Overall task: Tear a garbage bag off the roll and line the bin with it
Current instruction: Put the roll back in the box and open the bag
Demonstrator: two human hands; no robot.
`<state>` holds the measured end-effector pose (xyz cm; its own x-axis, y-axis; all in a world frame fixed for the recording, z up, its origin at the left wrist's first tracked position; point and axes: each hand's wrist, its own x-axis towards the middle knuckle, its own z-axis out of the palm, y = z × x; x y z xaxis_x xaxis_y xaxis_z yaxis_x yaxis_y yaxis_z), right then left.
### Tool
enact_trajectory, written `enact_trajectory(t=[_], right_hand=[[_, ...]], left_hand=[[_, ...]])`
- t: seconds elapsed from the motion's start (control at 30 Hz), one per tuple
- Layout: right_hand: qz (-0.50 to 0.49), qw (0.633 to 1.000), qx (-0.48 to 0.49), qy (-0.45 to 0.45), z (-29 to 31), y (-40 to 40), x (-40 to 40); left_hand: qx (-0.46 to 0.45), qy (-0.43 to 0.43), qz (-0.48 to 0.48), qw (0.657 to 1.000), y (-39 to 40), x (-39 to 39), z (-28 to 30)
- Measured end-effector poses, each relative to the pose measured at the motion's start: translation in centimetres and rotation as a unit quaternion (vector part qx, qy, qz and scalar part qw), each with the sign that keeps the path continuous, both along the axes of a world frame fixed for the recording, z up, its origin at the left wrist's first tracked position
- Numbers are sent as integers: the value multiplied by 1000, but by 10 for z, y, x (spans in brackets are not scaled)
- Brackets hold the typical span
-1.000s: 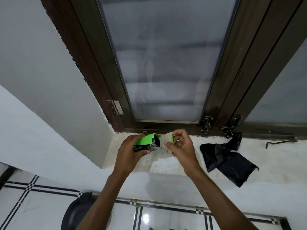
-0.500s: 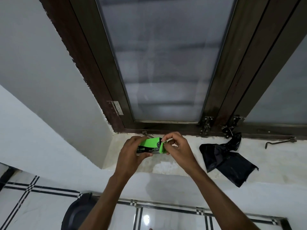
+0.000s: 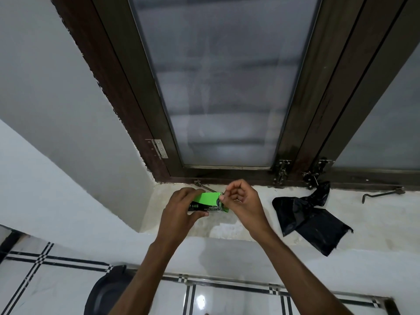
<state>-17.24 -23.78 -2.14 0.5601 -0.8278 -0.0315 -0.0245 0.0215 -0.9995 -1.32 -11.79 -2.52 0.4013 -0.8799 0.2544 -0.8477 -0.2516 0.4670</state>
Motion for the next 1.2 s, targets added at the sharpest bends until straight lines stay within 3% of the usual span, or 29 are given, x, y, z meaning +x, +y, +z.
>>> enact_trajectory(t=[0.27, 0.37, 0.47, 0.57, 0.67, 0.83, 0.97, 1.07, 1.13, 1.2], right_hand=[[49, 997, 29, 52, 1, 9, -6], [100, 988, 76, 86, 3, 9, -11], [123, 981, 136, 64, -6, 12, -11], [76, 972, 220, 17, -15, 19, -4], [-2, 969, 245, 31, -20, 22, -1], [-42, 988, 133, 59, -10, 11, -24], [-149, 987, 5, 61, 0, -8, -75], [-240, 960, -86, 118, 1, -21, -128], [-291, 924, -136, 206, -13, -40, -168], [-267, 886, -192, 328, -31, -61, -198]], left_hand=[[20, -43, 21, 999, 0, 0, -5], [44, -65, 36, 996, 0, 2, -10], [74, -81, 50, 993, -1, 6, -14], [108, -102, 55, 987, 1, 13, -22], [134, -112, 76, 982, 4, 22, -30], [156, -105, 85, 978, 1, 40, -33], [194, -98, 47, 975, -14, 31, -22], [89, -46, -21, 995, -29, -13, -7], [31, 15, -86, 996, -44, -58, -1], [36, 58, -139, 988, -58, -99, -1]])
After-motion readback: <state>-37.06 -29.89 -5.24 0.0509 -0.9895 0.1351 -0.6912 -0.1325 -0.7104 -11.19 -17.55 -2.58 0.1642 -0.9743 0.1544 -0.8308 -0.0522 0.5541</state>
